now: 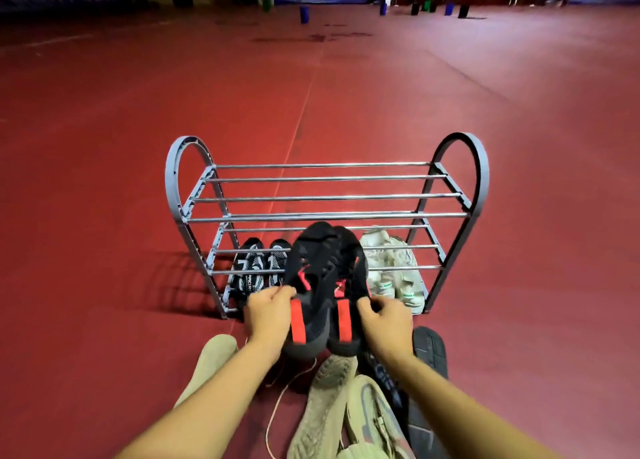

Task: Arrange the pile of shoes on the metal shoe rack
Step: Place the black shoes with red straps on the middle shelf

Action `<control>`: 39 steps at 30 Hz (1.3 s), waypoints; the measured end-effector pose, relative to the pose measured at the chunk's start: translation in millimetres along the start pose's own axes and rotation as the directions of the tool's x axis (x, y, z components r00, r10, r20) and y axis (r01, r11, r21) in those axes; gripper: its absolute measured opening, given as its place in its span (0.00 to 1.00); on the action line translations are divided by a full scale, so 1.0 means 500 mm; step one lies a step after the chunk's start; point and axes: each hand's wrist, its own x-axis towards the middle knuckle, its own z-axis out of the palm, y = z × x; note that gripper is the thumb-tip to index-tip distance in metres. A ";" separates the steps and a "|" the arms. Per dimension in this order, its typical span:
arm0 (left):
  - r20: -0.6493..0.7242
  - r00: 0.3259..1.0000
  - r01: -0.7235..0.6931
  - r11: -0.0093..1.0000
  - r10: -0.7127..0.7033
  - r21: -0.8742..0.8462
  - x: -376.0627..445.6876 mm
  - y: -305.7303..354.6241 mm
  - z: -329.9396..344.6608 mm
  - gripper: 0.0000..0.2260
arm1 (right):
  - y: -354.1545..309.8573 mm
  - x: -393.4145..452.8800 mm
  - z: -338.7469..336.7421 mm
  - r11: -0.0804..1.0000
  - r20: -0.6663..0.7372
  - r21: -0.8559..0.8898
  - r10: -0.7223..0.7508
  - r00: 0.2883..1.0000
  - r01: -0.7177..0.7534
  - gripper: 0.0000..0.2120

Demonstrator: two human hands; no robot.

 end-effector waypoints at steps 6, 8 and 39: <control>-0.174 0.981 0.095 0.995 -0.088 0.029 0.134 0.033 -0.029 0.18 | -0.006 0.137 0.012 0.994 0.024 -0.076 -0.073 0.997 0.075 0.21; -0.149 0.984 0.099 0.995 -0.099 -0.012 0.203 0.026 -0.034 0.17 | -0.016 0.169 0.042 0.993 0.029 -0.076 -0.085 0.996 0.087 0.21; 0.359 0.828 -0.540 0.438 0.431 0.719 0.318 -0.050 -0.139 0.33 | -0.160 0.204 0.301 0.880 0.433 -0.027 -0.417 0.799 0.474 0.38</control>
